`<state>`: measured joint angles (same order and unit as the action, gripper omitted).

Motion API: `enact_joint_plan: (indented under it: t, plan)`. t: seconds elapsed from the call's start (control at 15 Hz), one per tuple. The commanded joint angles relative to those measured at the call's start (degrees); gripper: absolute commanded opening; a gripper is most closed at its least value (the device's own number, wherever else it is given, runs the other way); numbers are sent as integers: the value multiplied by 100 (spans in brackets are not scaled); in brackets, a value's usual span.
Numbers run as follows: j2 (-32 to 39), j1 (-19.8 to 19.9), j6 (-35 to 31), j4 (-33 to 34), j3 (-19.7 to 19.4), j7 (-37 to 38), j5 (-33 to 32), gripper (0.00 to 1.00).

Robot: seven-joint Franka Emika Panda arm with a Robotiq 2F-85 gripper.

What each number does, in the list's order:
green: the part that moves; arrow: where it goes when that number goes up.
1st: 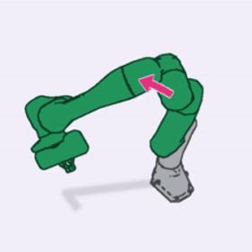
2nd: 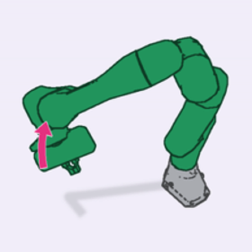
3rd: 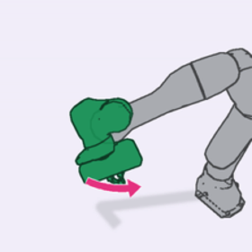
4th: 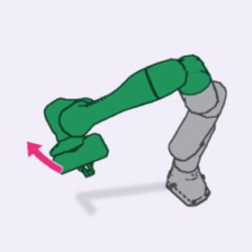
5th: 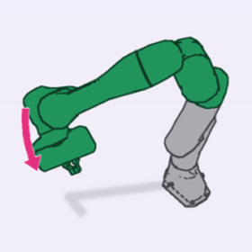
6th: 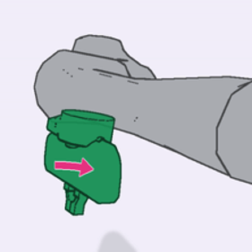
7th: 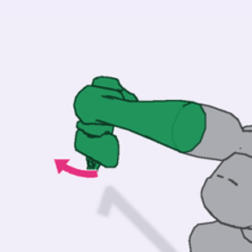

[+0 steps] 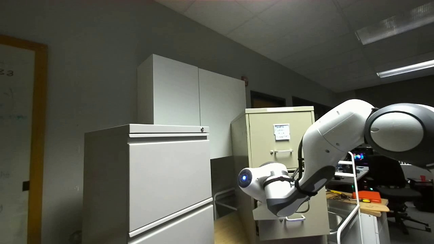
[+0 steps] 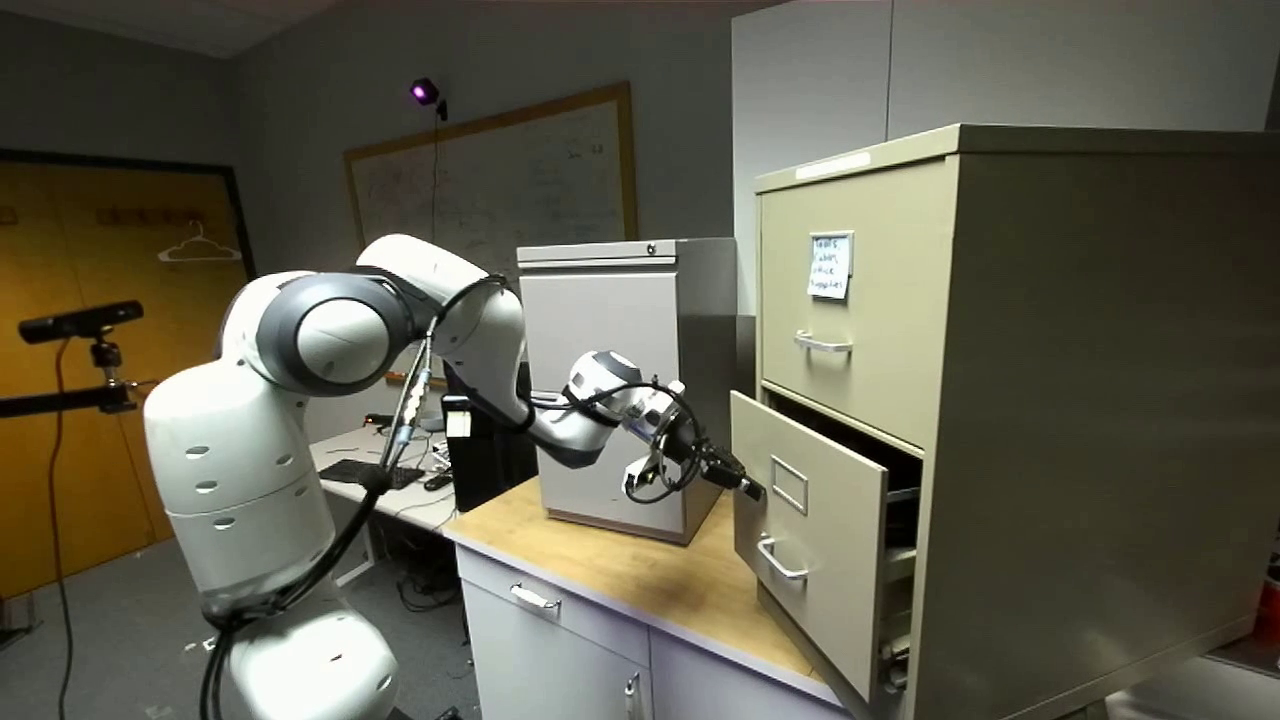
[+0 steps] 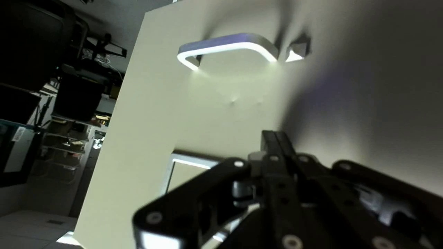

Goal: Close the bottom drawer of the right cabinet

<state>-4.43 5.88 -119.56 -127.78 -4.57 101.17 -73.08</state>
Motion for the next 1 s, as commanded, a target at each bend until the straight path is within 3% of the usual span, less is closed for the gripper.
enact_joint_plan:
  t: [0.0,0.93]
  plan:
    - [94,-36,229,187,20,459,-587,0]
    - [618,-264,619,828,93,354,-602,0]
